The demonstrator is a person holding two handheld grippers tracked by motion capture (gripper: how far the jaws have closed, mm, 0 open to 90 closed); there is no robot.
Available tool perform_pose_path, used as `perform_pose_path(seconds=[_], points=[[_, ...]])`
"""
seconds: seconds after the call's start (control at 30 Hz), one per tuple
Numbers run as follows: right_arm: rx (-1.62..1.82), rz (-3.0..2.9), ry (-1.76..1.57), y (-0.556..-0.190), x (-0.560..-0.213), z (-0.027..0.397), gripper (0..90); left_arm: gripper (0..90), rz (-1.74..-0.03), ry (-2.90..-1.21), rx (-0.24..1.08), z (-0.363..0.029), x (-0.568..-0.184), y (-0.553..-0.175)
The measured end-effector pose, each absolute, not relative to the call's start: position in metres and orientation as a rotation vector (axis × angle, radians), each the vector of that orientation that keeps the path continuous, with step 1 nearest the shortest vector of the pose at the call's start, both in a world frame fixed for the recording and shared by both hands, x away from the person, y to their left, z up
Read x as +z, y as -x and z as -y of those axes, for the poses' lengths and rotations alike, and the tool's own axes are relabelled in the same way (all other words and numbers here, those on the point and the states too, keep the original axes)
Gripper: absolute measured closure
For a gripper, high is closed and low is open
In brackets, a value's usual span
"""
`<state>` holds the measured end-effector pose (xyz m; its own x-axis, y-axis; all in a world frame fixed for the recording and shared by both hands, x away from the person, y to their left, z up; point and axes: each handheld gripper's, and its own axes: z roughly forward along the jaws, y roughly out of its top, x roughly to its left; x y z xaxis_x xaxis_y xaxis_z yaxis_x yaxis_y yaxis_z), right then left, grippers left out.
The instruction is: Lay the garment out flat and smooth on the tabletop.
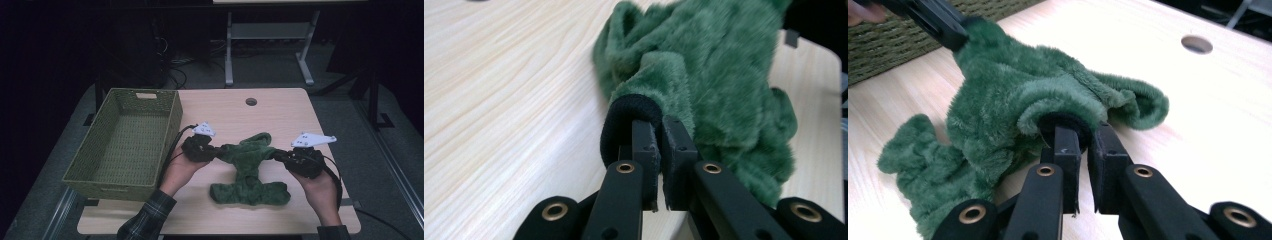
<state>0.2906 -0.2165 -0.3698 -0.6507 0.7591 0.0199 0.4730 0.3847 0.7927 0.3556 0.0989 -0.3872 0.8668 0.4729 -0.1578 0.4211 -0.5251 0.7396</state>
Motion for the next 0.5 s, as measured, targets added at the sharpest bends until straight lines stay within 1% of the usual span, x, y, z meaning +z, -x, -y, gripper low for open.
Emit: perform_pose_path(seconds=[0.1, 0.37, 0.43, 0.5], points=[[1.098, -2.325, -1.077, -0.297, -0.378, 0.214, 83.1, 86.0, -0.681, -2.220, 0.067, -0.099, -0.400, -0.359], [1.027, -2.437, -1.219, -0.318, -0.433, 0.221, 83.1, 86.0, -0.735, -2.331, 0.036, -0.094, -0.435, -0.366], [1.013, -2.454, -1.222, -0.320, -0.442, 0.220, 83.1, 86.0, -0.738, -2.371, 0.045, -0.092, -0.442, -0.367], [0.993, -2.477, -1.224, -0.321, -0.449, 0.218, 83.1, 86.0, -0.750, -2.376, 0.046, -0.090, -0.447, -0.367]])
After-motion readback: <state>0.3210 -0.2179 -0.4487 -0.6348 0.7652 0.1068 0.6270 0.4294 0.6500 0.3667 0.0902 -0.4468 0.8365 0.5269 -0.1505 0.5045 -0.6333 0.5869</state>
